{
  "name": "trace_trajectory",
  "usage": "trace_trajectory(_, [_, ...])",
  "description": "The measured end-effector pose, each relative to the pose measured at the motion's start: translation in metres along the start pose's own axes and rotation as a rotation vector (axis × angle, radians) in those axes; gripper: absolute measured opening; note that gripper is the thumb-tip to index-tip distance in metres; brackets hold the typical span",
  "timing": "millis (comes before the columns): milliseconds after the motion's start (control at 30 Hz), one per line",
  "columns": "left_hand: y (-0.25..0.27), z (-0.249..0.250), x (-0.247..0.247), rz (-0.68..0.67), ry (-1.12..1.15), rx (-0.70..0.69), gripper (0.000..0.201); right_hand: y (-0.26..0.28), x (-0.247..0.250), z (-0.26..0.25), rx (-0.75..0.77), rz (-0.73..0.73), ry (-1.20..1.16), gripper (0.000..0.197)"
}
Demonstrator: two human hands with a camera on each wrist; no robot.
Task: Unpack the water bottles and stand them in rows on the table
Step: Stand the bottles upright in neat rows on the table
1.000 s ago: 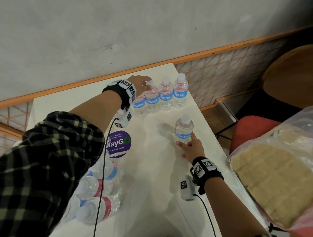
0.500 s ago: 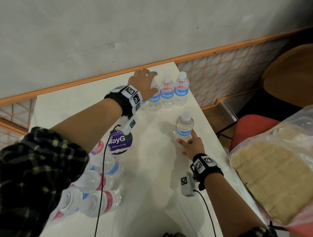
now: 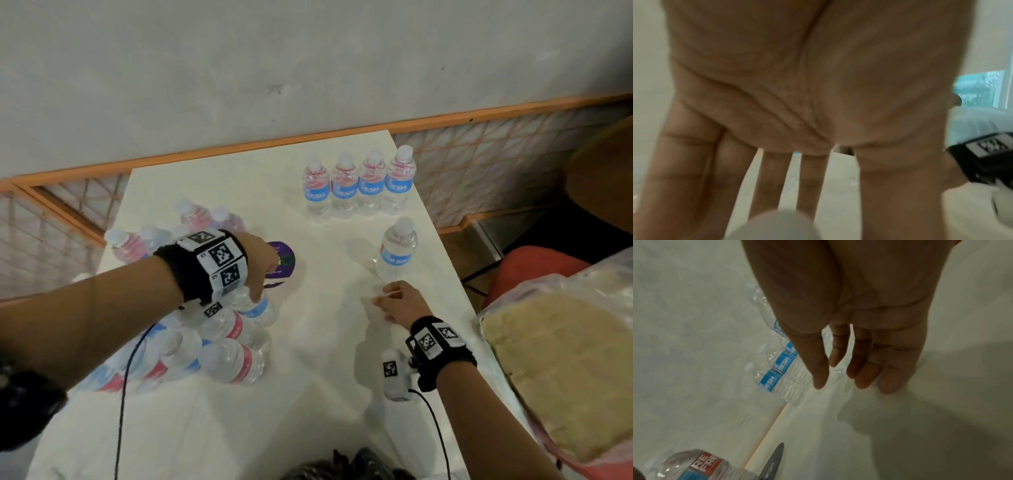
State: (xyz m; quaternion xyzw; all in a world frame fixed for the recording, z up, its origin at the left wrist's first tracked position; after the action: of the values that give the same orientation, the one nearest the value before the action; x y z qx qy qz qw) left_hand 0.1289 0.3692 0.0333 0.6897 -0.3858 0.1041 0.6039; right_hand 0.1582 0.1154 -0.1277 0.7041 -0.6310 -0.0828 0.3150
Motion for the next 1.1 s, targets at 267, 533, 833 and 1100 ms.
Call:
trace_trajectory(267, [-0.001, -0.001, -0.016, 0.008, 0.149, -0.001, 0.030, 0.026, -0.005, -0.006, 0.075, -0.091, 0.146, 0.023])
trace_trajectory(533, [-0.020, 0.084, 0.058, 0.256, 0.596, -0.112, 0.046, 0.050, -0.029, 0.003, 0.194, -0.157, 0.275, 0.085])
trace_trajectory(833, [-0.053, 0.143, 0.086, 0.481, 0.866, -0.108, 0.095, 0.043, 0.058, 0.027, 0.170, 0.307, 0.106, 0.058])
trace_trajectory(1100, [-0.074, 0.138, 0.092, 0.777, 1.298, -0.164, 0.092, 0.023, 0.079, 0.030, 0.195, 0.326, -0.015, 0.061])
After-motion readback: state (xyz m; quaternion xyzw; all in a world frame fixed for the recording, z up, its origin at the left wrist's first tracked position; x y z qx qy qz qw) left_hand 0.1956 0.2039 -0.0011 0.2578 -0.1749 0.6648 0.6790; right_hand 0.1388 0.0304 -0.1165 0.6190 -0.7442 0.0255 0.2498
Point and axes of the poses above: each hand's wrist, its own y-axis away from the middle knuckle, its own x-axis out of the back of the hand, z = x × y, the point moved 8 cm from there along -y, towards the middle knuckle, and after that the axes turned 3 degrees about z, right-handed, at the moved point
